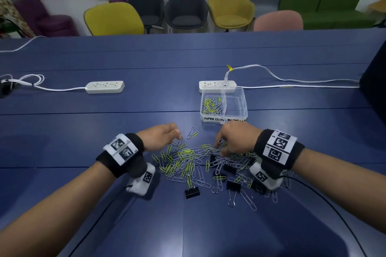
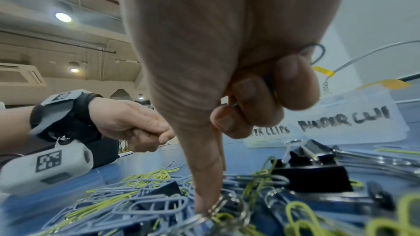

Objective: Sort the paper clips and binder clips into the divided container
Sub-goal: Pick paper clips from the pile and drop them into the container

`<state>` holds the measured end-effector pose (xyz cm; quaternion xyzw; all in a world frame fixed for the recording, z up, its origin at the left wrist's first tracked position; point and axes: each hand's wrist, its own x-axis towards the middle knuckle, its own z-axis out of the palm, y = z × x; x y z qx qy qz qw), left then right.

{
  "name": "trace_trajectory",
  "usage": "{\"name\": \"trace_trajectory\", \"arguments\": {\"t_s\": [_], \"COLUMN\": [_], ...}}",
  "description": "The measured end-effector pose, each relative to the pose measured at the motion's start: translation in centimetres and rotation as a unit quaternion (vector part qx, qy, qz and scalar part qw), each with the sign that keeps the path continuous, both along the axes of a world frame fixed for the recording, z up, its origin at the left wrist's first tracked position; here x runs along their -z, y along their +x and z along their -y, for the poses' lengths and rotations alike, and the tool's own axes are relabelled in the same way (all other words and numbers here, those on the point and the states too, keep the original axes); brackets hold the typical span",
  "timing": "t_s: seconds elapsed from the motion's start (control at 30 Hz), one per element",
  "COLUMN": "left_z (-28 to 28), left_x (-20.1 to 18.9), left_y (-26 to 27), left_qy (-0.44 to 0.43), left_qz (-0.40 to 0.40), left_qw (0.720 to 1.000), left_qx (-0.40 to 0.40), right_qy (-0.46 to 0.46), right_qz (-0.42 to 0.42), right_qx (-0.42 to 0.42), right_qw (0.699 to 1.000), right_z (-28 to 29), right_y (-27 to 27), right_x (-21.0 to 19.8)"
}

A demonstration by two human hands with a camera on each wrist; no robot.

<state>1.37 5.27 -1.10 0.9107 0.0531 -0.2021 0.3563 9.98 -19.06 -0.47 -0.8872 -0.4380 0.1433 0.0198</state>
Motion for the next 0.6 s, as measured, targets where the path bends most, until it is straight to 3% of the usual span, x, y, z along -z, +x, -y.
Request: {"name": "trace_trajectory", "arguments": {"t_s": [0.1, 0.2, 0.37, 0.53, 0.6], "left_z": [1.3, 2.6, 3.1, 3.3, 3.0], "left_x": [-0.6, -0.7, 0.0, -0.3, -0.4], "left_y": [-0.5, -0.7, -0.6, -0.3, -0.2], "left_qy": [0.197, 0.269, 0.282, 0.270, 0.252], "left_qz": [-0.018, -0.055, -0.025, -0.017, -0.024], "left_qw": [0.979, 0.958, 0.951, 0.950, 0.956], "left_qx": [0.047, 0.088, 0.124, 0.155, 0.150], "right_qy": [0.008, 0.008, 0.075, 0.112, 0.140], "right_qz": [0.005, -0.014, -0.114, -0.163, -0.217], "right_qx": [0.020, 0.030, 0.046, 0.063, 0.080], "right_qw": [1.000, 0.999, 0.990, 0.978, 0.963], "right_z": [-0.3, -0.3, 0.1, 0.8, 1.0], "right_y": [0.1, 0.2, 0.7, 1.2, 1.3], "right_x": [0.2, 0.3, -0.3, -0.8, -0.6]}}
